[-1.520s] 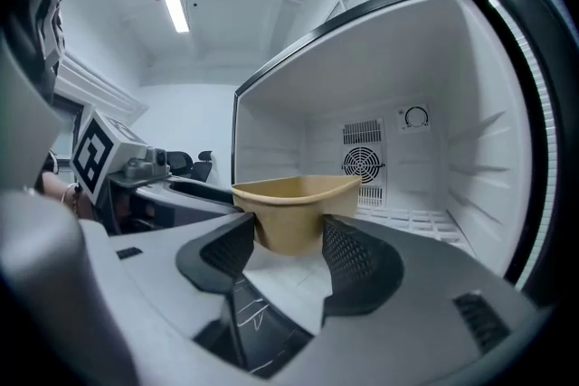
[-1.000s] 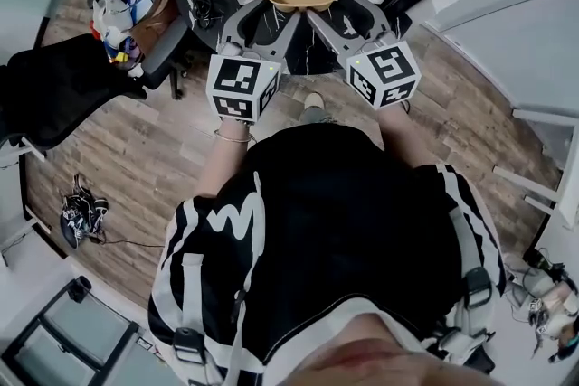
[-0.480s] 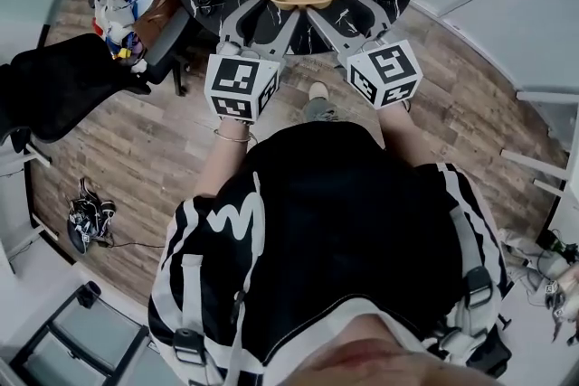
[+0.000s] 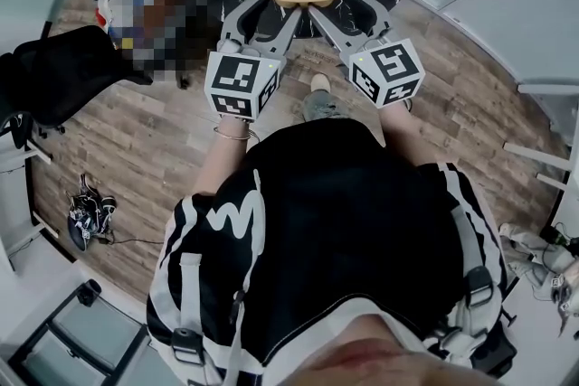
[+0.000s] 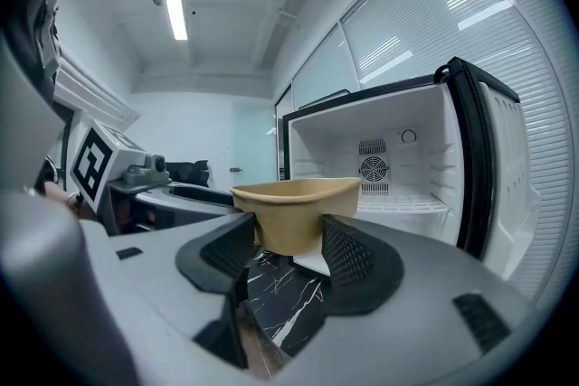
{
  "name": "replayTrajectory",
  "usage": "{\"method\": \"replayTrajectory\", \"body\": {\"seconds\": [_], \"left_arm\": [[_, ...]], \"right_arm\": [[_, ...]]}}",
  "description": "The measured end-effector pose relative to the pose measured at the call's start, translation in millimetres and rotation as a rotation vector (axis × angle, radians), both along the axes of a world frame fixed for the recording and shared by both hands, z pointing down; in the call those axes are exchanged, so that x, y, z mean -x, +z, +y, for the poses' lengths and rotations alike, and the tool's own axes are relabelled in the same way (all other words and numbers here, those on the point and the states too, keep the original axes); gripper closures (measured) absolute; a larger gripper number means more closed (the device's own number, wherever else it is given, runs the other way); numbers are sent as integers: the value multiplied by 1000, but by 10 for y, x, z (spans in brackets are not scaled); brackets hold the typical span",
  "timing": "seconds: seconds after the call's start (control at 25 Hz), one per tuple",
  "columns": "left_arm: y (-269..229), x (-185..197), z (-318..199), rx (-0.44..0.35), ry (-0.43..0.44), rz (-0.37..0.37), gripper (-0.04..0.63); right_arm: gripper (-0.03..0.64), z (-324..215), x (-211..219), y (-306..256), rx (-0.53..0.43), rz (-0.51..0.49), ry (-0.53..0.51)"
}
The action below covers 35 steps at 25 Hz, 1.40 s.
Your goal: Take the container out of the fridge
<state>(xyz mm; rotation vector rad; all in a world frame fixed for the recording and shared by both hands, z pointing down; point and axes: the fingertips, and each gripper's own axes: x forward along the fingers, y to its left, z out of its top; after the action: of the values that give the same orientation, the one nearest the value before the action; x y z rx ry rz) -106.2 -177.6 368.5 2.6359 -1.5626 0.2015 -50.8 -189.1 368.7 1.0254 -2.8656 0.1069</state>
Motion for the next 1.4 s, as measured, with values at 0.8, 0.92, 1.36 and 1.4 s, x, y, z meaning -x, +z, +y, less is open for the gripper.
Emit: {"method": "replayTrajectory", "body": {"seconds": [0.8,0.92,1.36,1.4], "left_arm": [[-41,-24,819,-15,25,9,393],[-50,-38,906,-18,25,9,393],[-64,-58,1074,-28,12,15,393],[-64,-63,1078,-28,7,16,393]], "right_arm": [[379,835,-29,-39,-13,-9,28],[379,923,-43,-46,-14,-14,30],[379,1082,-62,-73,-39,4,4],[379,1083,-66,-75,-42,5,0]]}}
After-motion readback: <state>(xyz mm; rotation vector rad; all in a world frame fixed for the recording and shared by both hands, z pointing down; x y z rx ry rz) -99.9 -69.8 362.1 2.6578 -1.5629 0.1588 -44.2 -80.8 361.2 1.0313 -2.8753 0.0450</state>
